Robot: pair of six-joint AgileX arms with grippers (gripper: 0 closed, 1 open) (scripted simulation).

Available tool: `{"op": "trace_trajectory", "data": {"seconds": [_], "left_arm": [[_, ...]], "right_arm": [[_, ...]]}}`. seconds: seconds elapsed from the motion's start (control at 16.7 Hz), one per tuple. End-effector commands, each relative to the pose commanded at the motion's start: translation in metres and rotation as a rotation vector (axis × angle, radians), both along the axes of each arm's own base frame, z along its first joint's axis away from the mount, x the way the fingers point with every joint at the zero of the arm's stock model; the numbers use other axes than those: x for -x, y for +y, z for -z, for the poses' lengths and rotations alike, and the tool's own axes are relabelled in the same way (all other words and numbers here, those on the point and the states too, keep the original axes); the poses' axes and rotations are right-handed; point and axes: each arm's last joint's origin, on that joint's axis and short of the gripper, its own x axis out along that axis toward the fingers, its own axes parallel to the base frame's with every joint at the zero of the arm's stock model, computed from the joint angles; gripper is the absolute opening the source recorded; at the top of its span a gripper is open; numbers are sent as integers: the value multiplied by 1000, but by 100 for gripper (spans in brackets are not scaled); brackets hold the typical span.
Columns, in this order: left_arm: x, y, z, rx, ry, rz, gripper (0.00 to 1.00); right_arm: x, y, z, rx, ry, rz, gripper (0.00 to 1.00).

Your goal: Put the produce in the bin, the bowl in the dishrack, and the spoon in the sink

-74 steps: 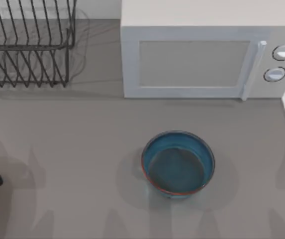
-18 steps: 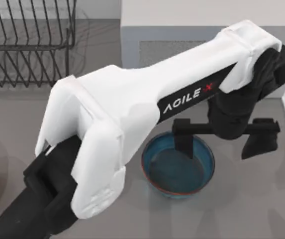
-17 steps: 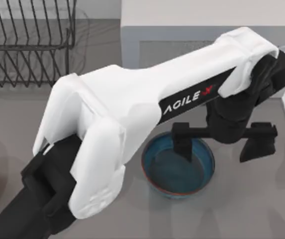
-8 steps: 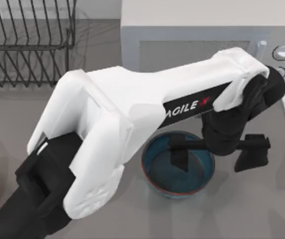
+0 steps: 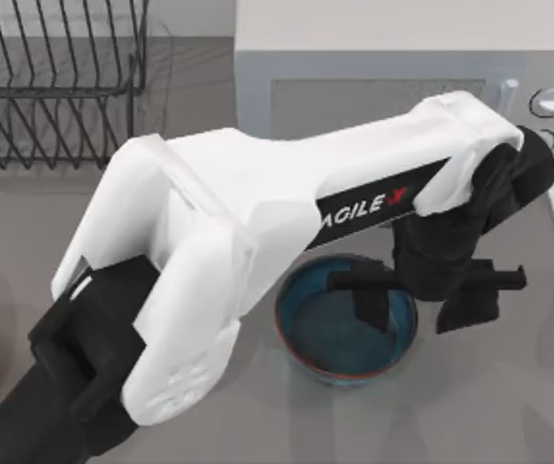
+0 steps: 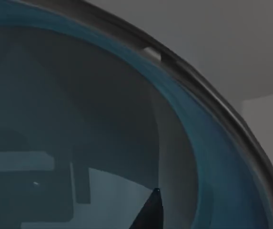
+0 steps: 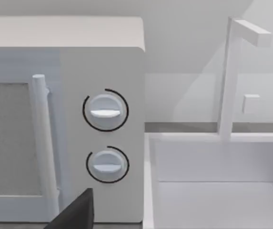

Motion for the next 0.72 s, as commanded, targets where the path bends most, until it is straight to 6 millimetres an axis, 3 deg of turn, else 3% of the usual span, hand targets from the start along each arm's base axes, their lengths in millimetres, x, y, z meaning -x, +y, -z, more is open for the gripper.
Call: {"op": "trace_trajectory", "data": {"seconds": [0.3, 0.72], "left_arm": [[0, 0, 0, 0, 0, 0, 2], [0, 0, 0, 0, 0, 0, 0]], "right_arm": [[0, 0, 0, 0, 0, 0, 100], [0, 0, 0, 0, 0, 0, 100]]}}
